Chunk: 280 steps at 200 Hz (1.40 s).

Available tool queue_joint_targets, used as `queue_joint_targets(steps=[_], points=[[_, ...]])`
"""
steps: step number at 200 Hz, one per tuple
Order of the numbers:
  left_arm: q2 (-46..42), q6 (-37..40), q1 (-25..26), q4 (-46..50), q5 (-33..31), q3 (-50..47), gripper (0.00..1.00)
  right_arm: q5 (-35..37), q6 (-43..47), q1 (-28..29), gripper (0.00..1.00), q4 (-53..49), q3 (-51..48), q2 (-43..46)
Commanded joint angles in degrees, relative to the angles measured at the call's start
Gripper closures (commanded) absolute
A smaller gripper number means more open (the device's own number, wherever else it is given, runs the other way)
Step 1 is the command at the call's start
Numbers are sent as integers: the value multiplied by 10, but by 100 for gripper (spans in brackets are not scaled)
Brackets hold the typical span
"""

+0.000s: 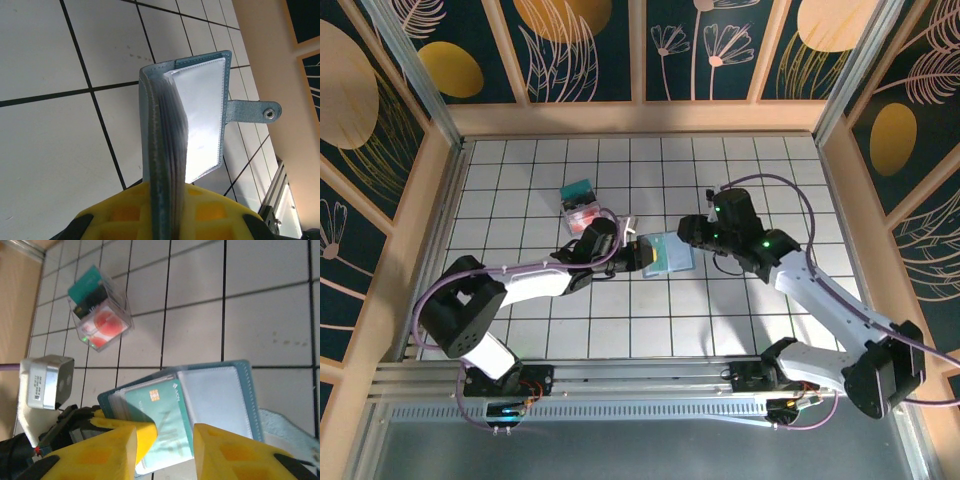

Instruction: Take the credit cards out of the card holder

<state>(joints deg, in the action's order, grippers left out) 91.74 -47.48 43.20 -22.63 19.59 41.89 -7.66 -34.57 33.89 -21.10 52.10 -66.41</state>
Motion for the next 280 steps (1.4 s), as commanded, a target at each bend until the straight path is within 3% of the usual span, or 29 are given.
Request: queue_joint_targets(steps=[1,123,280], points=[[17,-9,4,-28,22,11,100,-32,-28,5,69,35,-19,-23],[50,-9,4,-23,40,14,100,-57,-28,12,84,92,-53,-143],[54,-17,-8,-31,15,-12,97,-49,-26,9,90,129,-57,-253]])
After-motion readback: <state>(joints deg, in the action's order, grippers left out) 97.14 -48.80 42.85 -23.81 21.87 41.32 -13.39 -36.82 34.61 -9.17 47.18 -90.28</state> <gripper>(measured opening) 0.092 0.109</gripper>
